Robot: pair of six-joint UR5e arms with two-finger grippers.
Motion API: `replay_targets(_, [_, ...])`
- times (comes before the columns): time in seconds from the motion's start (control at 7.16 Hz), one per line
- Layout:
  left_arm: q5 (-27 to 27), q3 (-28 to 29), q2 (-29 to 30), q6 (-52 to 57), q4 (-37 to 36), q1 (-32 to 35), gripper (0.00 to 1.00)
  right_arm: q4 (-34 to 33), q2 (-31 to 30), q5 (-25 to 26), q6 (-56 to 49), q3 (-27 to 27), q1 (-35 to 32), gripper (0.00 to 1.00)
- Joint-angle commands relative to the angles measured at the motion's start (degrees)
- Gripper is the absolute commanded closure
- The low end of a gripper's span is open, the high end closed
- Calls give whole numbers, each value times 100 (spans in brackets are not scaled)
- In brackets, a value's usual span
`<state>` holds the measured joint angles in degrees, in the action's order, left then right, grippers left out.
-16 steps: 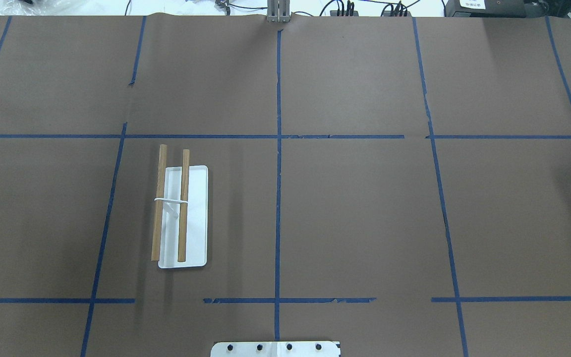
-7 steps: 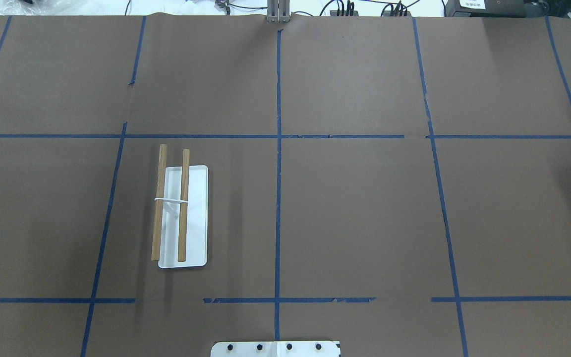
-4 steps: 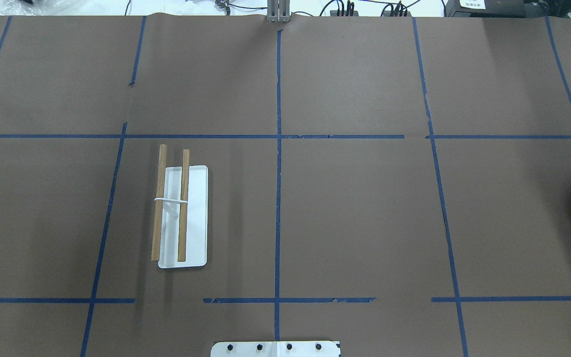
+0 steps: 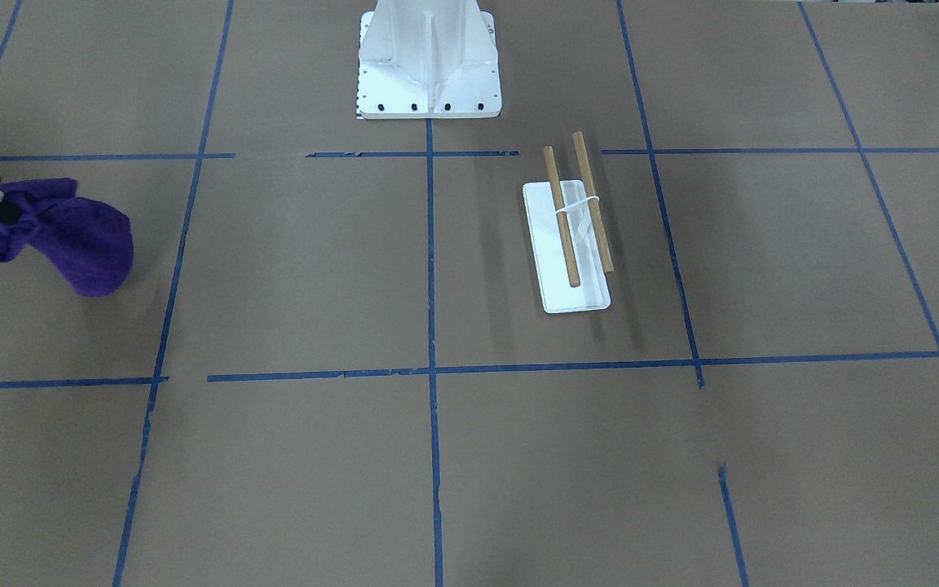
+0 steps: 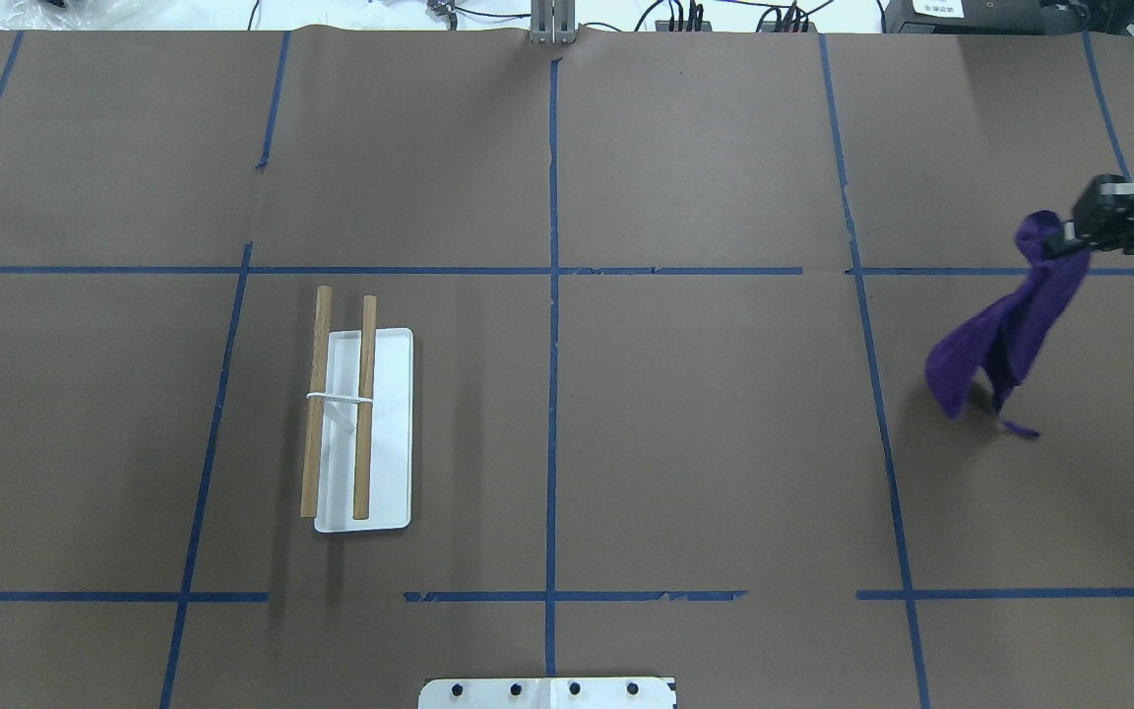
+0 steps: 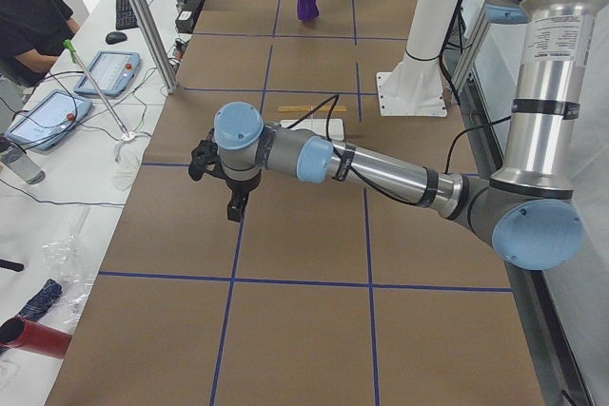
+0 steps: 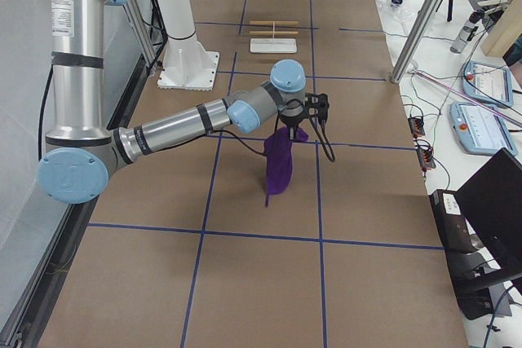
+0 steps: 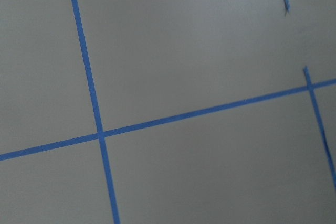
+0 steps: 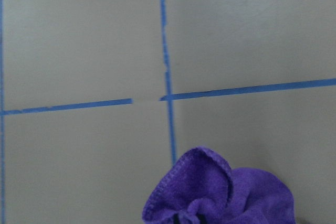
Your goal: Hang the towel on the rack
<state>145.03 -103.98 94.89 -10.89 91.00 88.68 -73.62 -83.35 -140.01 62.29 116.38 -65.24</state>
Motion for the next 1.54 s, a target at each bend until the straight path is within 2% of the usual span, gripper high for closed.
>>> replay_targets(0.0, [595,-315,178,-2022,782,-401,0,-11,1736,532,2597,43,1428,100])
replay_targets(0.14, [527,-464,379,-3676,1509,-822,0,-20,2317,1328,3283,34,2096,100])
replay_targets(0.28, [501,-448,782,-4937,1699,-1174,0,-20,2662,2093,3603,25,2581,100])
replay_targets(0.56, [474,-343,1782,-6880,1719,-1928,0,-29,3103,2949,3852,-202,3094,100])
replay_targets(0.7, [413,-351,2005,-7440,1884,-2281,0,-29,3279,3101,3887,-343,3131,100])
replay_targets(0.98, [-322,-334,2208,-8974,2551,-3045,1,-38,3597,3557,3896,-590,3157,100])
replay_targets(1.26, [-493,-238,2446,-11204,2798,-3470,1,-108,3554,3603,3896,-537,3149,100])
replay_targets(1.4, [-554,-133,2647,-12060,3009,-3524,1,-195,3519,3838,3896,-450,3114,100])
